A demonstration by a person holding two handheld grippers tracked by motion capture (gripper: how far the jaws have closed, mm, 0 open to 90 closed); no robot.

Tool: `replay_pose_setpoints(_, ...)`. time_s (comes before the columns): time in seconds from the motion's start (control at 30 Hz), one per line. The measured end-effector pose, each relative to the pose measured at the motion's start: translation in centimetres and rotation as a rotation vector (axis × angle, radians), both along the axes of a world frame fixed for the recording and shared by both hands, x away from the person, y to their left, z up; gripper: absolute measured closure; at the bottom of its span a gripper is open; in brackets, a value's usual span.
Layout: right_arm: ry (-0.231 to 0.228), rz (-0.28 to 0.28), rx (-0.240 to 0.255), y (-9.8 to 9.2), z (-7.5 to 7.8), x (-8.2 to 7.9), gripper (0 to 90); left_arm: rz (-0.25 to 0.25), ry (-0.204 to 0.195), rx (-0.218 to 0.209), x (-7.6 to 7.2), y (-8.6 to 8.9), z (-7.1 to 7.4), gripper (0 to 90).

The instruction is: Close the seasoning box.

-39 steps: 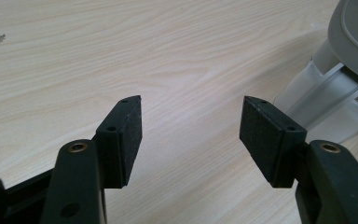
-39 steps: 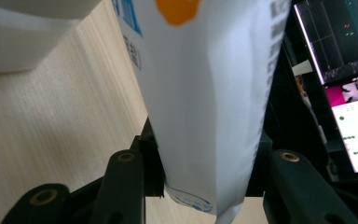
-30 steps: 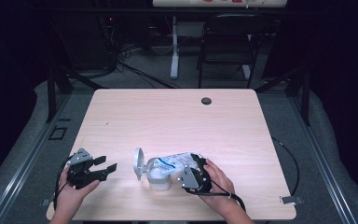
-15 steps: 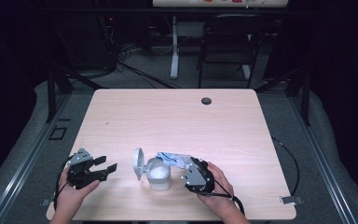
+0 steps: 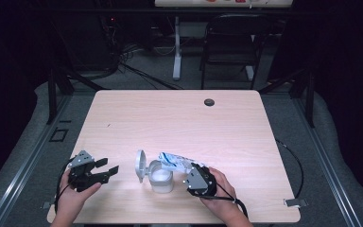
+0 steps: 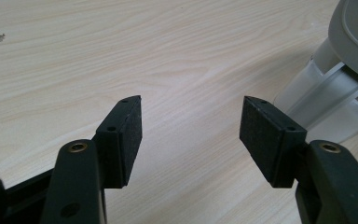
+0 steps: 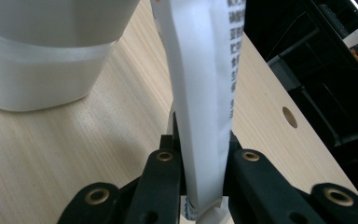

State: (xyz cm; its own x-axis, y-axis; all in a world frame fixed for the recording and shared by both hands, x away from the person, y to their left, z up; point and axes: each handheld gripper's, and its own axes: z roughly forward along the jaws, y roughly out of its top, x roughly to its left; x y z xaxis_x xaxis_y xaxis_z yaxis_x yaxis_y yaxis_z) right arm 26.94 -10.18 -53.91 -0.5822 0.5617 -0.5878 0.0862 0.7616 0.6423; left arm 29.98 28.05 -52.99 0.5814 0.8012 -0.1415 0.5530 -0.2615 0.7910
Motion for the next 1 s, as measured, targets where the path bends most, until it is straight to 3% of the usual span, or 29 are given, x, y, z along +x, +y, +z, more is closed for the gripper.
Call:
replay_pose_setpoints(0.17, 0.006, -0.004, 0.048, -0.2, 0.2, 0.0, 88.7, 0.0, 0.0, 0.0, 0.0, 0.0, 0.0, 39.4)
replay_pose_setpoints(0.5, 0.071, -0.028, 0.187, -1.0, 0.7, 0.4, 89.9, 0.001, -0.003, -0.003, 0.0, 0.0, -0.1, 39.4)
replay_pose_setpoints(0.7, 0.104, -0.062, 0.281, -1.8, 0.6, 0.8, 90.0, 0.001, -0.002, -0.004, 0.0, 0.0, -0.1, 39.4)
replay_pose_setpoints(1.0, 0.126, -0.123, 0.367, -3.0, 0.3, 1.3, 89.9, 0.002, -0.002, -0.001, 0.0, 0.0, -0.1, 39.5)
